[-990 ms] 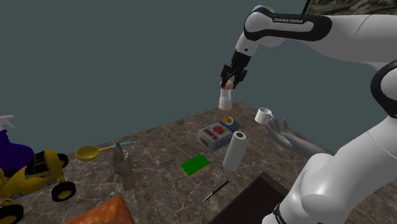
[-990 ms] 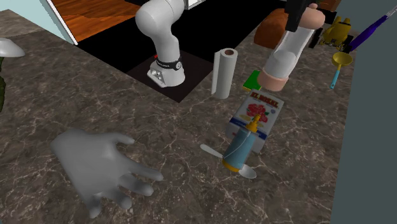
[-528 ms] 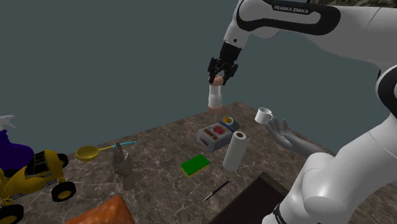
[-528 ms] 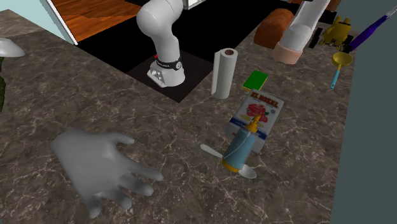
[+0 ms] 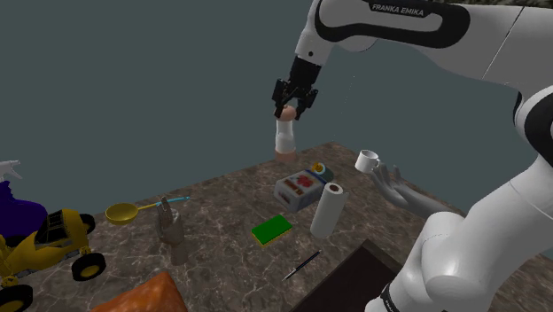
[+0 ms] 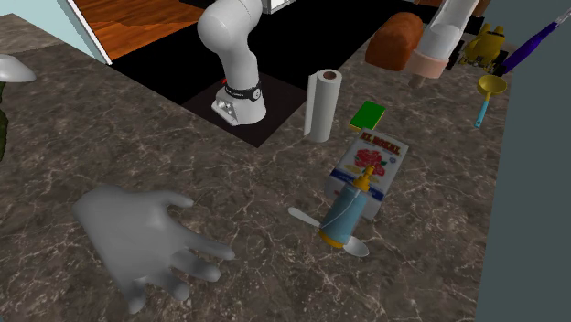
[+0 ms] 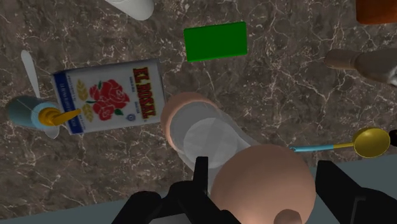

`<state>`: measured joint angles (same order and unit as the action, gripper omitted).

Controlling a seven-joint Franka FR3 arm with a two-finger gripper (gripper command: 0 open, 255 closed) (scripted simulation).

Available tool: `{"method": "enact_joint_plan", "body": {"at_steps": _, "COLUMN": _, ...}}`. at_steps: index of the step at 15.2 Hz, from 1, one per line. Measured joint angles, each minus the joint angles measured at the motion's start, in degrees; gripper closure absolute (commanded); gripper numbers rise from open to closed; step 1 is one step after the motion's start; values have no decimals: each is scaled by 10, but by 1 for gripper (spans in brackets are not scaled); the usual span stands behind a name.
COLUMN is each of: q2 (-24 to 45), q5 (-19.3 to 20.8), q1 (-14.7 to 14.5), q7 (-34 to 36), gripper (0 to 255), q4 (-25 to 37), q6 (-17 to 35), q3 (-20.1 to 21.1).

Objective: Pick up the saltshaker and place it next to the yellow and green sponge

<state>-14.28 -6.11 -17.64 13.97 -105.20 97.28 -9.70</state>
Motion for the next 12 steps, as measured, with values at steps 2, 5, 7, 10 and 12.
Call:
{"method": "enact_joint_plan", "body": {"at_steps": 2, "q2": -2, "q5": 0, "q1": 0, "q7": -2, "gripper": 255, "q4": -15, "q6": 13, "q3": 0}}
{"method": "enact_joint_plan", "body": {"at_steps": 5, "q2": -7, "q5": 0, "q1": 0, "q7": -3, "gripper": 255, "q4": -45, "q6": 38, "q3": 1}}
{"method": "enact_joint_plan", "body": {"at_steps": 7, "q2": -10, "q5": 0, "q1": 0, "q7": -4, "gripper": 255, "q4": -64, "q6": 54, "q3": 1}}
{"method": "enact_joint_plan", "body": {"at_steps": 10, "q2": -11, "q5": 0, "q1": 0, "q7": -5, "gripper": 255, "q4": -88, "q6": 76, "q3": 2}}
{"method": "enact_joint_plan", "body": {"at_steps": 12, "q2": -12, "q5": 0, "q1": 1, "q7": -9, "gripper": 255, "q4": -103, "q6": 91, "q3": 1}}
